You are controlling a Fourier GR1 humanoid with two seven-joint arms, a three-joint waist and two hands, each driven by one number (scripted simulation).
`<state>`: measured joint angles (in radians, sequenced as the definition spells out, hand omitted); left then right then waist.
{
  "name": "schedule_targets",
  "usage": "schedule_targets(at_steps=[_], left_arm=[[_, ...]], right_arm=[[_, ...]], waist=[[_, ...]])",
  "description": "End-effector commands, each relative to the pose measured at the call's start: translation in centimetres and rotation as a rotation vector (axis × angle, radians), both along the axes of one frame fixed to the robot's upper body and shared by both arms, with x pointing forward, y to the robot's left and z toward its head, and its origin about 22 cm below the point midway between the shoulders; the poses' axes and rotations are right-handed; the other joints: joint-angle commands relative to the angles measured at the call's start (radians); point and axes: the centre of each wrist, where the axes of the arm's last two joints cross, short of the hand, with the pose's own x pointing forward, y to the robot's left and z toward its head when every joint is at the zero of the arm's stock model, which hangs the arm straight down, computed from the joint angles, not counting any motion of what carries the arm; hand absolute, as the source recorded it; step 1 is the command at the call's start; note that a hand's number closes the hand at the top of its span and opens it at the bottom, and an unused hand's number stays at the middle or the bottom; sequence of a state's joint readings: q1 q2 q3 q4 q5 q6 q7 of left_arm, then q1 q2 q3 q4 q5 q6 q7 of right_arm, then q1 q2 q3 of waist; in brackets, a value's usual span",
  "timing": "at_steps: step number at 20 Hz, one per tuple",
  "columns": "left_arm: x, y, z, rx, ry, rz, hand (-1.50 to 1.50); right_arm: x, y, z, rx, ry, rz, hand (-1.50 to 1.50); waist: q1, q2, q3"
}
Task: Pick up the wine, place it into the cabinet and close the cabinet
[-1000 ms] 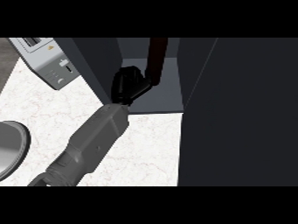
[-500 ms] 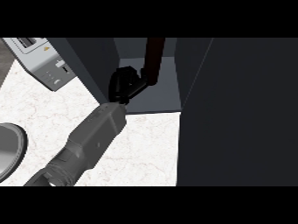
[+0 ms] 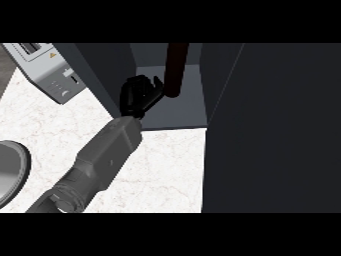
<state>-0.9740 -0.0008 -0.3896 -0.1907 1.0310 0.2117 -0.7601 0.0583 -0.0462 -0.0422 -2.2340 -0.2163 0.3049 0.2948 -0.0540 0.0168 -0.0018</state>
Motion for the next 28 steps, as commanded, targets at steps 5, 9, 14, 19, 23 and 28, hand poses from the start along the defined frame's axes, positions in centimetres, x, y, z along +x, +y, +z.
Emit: schedule_targets(at_steps=[5, 9, 14, 19, 23, 28], left_arm=[[-0.1, 2.0, -0.8, 0.027, -0.123, 0.049, -1.5], [-0.5, 0.7, -0.7, 0.016, -0.172, 0.005, -1.5], [-1.2, -0.1, -1.0, 0.034, -0.187, 0.0, -1.5], [-1.5, 0.5, -0.5, 0.031, -0.203, -0.043, -1.5], [-3.6, -0.2, -0.5, 0.047, -0.197, -0.155, -1.5], [-6.4, -0.6, 1.8, 0.023, -0.205, -0.299, -1.5]], right_arm=[[-0.2, 0.0, 1.1, 0.006, -0.02, -0.025, -1.5], [-1.5, -0.8, -0.1, -0.014, 0.005, -0.044, -1.5], [-2.1, 1.0, 1.3, -0.021, -0.003, -0.041, -1.5], [-0.9, -1.5, 1.0, -0.02, -0.016, -0.042, -1.5], [-0.6, 0.4, 1.4, -0.02, 0.017, -0.062, -1.5], [-2.6, 0.1, 1.3, -0.025, 0.016, -0.053, -1.5]], waist=[[0.016, -0.003, 0.001], [0.04, -0.016, 0.002], [0.053, -0.021, 0.001], [0.071, -0.025, 0.003], [0.085, -0.029, 0.002], [0.091, -0.036, 0.003]])
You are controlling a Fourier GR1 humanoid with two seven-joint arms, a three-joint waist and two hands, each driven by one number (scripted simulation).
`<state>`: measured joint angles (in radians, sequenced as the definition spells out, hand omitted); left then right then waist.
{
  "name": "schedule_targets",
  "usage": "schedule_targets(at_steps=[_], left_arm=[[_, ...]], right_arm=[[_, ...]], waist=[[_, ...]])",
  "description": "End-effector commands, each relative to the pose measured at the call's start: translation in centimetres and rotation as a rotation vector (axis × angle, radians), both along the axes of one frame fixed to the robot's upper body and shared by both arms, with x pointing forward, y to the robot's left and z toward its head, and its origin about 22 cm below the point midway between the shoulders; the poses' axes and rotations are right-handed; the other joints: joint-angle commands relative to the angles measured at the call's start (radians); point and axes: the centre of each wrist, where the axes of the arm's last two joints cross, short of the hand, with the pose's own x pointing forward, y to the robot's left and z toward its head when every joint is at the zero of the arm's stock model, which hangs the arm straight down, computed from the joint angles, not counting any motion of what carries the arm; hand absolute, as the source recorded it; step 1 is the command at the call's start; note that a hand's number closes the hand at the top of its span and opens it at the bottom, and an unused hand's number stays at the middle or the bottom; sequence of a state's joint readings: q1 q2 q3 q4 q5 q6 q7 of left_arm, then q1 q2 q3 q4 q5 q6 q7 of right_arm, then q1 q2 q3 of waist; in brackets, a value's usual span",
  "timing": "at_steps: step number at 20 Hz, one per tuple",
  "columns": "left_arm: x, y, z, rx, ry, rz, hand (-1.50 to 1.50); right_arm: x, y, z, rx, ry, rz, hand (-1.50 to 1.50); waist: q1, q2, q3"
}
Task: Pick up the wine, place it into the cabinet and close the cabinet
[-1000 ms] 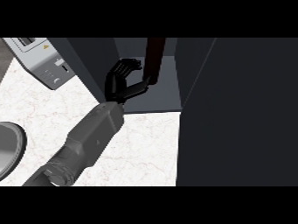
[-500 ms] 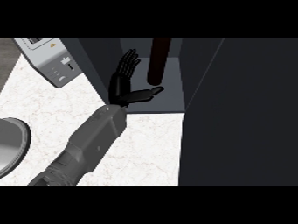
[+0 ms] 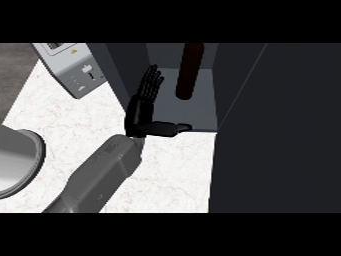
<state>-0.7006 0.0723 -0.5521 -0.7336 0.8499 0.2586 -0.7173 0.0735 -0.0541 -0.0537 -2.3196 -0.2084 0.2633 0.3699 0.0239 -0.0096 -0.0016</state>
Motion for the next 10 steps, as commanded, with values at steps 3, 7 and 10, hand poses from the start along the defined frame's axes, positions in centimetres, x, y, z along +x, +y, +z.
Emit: schedule_targets(at_steps=[3, 7, 10], left_arm=[[-4.3, 2.4, 2.6, 0.01, -0.022, -0.076, -1.5], [-7.9, 3.8, 5.0, -0.027, -0.015, -0.077, -1.5], [-10.9, 4.9, 6.8, -0.021, -0.027, -0.075, -1.5]], right_arm=[[0.1, 1.2, 0.3, 0.013, -0.002, 0.018, -1.5], [-0.3, 0.7, 1.2, 0.009, -0.007, 0.008, -1.5], [0.1, 1.6, -0.2, -0.024, -0.017, 0.013, -1.5]], waist=[[0.004, -0.001, 0.002], [-0.004, 0.002, 0.002], [-0.004, 0.003, 0.002]])
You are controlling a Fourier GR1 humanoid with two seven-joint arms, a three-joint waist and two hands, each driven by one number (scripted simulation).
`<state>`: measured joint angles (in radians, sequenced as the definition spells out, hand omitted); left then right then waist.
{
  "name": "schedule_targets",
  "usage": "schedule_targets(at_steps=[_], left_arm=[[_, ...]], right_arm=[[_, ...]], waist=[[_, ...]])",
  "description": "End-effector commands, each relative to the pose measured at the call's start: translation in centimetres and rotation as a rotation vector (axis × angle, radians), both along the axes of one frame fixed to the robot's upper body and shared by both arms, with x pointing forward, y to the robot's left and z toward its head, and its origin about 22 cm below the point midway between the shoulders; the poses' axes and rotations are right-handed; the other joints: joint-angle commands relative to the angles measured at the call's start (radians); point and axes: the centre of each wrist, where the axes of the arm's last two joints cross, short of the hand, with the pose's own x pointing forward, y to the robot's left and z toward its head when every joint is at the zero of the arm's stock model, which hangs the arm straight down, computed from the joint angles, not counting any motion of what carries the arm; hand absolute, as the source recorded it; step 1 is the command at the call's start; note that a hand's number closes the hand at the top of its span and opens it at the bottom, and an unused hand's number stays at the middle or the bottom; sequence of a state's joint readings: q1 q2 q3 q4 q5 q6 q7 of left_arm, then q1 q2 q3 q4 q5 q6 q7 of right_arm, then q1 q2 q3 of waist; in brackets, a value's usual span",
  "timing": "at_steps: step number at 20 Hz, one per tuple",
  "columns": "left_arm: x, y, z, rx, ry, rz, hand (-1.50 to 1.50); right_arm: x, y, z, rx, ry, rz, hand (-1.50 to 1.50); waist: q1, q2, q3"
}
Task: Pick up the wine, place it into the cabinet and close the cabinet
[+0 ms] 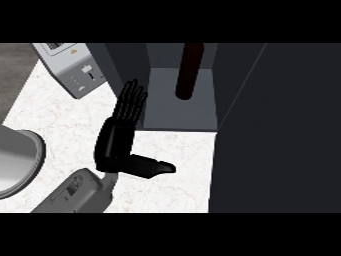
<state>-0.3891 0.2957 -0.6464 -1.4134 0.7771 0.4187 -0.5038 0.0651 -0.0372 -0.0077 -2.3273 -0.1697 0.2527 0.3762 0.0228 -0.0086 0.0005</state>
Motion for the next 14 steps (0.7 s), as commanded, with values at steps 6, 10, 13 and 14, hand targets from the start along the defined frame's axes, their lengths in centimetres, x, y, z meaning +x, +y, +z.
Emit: schedule_targets(at_steps=[6, 10, 13, 14], left_arm=[[-7.0, 1.3, 4.5, -0.037, -0.016, 0.016, -1.5], [-8.3, 3.7, 4.4, -0.016, -0.023, 0.056, -1.5], [-9.9, 5.7, 5.2, 0.014, -0.018, 0.118, -1.5], [-9.9, 7.1, 5.3, 0.031, -0.022, 0.137, -1.5]], right_arm=[[-1.2, -0.1, 0.2, -0.091, -0.01, 0.071, 1.5], [0.2, -0.5, -0.2, -0.25, 0.015, 0.193, 1.5], [-0.5, 0.8, 0.4, -0.265, 0.048, 0.3, 1.5], [-1.2, 1.0, 1.4, -0.283, 0.027, 0.329, 1.5]], waist=[[-0.018, 0.004, 0.0], [-0.008, 0.005, 0.0], [-0.005, 0.005, 0.0], [-0.005, 0.005, -0.001]])
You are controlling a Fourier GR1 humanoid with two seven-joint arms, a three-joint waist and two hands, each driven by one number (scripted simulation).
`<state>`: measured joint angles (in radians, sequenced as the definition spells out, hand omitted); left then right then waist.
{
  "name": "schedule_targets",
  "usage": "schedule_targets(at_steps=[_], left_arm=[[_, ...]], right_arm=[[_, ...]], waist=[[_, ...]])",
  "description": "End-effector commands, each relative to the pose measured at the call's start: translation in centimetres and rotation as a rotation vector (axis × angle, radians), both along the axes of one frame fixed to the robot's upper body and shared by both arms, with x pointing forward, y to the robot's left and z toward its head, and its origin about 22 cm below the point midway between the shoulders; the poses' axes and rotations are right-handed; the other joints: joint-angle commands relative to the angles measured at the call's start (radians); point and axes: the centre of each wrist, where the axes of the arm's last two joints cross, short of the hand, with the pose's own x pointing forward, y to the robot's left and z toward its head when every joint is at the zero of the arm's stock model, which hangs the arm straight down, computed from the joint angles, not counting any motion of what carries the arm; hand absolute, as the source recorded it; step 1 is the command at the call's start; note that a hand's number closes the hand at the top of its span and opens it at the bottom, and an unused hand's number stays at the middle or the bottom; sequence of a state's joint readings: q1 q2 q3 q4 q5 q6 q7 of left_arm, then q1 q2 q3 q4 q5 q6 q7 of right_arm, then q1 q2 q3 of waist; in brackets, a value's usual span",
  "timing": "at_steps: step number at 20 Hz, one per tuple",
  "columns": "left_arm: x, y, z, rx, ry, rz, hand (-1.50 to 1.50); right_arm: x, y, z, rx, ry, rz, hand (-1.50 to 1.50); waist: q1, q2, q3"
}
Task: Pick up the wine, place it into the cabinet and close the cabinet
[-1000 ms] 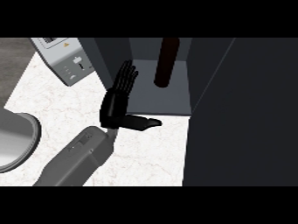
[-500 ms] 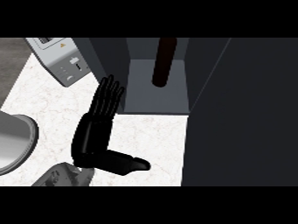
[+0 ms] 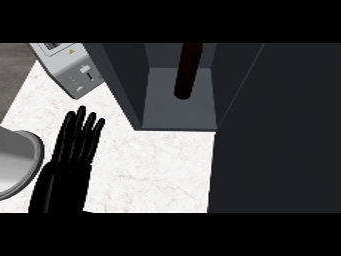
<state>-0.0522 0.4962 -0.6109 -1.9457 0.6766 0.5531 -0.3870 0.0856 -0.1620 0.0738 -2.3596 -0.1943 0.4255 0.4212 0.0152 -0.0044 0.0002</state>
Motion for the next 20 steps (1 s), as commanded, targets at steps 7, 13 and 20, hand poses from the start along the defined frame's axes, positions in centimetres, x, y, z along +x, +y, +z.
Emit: schedule_targets(at_steps=[7, 13, 20], left_arm=[[-4.1, 6.8, 1.9, 0.02, -0.012, 0.105, -1.5], [-6.6, 9.8, 0.4, -0.001, -0.019, 0.15, -1.5], [-7.1, 14.3, 1.4, -0.001, -0.048, 0.174, -1.5]], right_arm=[[-3.4, 2.6, 0.6, 0.024, 0.145, 0.248, 1.5], [-5.1, 5.2, 1.9, 0.043, 0.147, 0.295, 1.5], [-4.3, 11.7, 1.8, 0.015, 0.066, 0.324, 1.5]], waist=[[0.001, -0.001, -0.001], [-0.004, -0.001, -0.002], [-0.004, -0.001, -0.002]])
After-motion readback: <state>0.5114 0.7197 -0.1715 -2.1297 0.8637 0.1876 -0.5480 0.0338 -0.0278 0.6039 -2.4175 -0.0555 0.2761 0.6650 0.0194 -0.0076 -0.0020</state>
